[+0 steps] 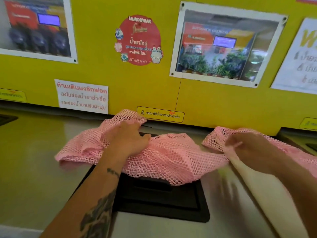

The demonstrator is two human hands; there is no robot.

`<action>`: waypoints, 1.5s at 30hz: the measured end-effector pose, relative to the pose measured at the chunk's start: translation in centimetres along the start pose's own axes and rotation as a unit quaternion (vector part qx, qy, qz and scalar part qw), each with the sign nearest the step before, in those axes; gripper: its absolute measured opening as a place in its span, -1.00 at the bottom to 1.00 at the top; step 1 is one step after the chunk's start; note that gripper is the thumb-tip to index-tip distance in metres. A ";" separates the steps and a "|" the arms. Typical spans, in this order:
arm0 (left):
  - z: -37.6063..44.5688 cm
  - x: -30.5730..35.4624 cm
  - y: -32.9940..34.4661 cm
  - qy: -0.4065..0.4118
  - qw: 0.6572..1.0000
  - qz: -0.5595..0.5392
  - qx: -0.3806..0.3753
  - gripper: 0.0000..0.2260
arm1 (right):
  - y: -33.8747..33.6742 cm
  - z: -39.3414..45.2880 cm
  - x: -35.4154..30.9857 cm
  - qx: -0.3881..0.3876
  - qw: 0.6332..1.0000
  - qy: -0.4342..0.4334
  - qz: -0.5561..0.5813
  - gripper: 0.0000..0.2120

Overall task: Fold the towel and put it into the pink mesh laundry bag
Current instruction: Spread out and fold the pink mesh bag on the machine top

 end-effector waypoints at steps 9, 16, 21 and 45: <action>-2.5 2.4 -0.7 0.155 0.977 -0.102 -0.109 -0.77 | 7.0 1.7 -8.0 -0.159 0.983 -0.050 0.076 -0.60; -3.0 3.1 -1.6 0.169 0.968 -0.103 -0.155 -0.60 | 6.2 0.8 -7.7 0.095 0.988 -0.093 0.083 -0.80; -3.7 2.8 -3.8 0.199 0.974 -0.069 -0.081 -0.90 | 1.5 -2.4 -9.0 -0.087 0.919 -0.181 0.338 -0.85; -5.5 -1.6 -2.4 0.059 0.983 0.141 -0.097 -0.39 | 8.9 3.9 -2.8 0.032 0.995 -0.048 -0.078 -0.72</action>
Point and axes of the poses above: each hand's wrist, its own z-axis towards the middle knuckle, its own y-axis out of the palm, x = y × z, the point moved 1 cm from there along z, towards the middle knuckle, and after that the axes turned 6 degrees about z, right-handed, at the moved point
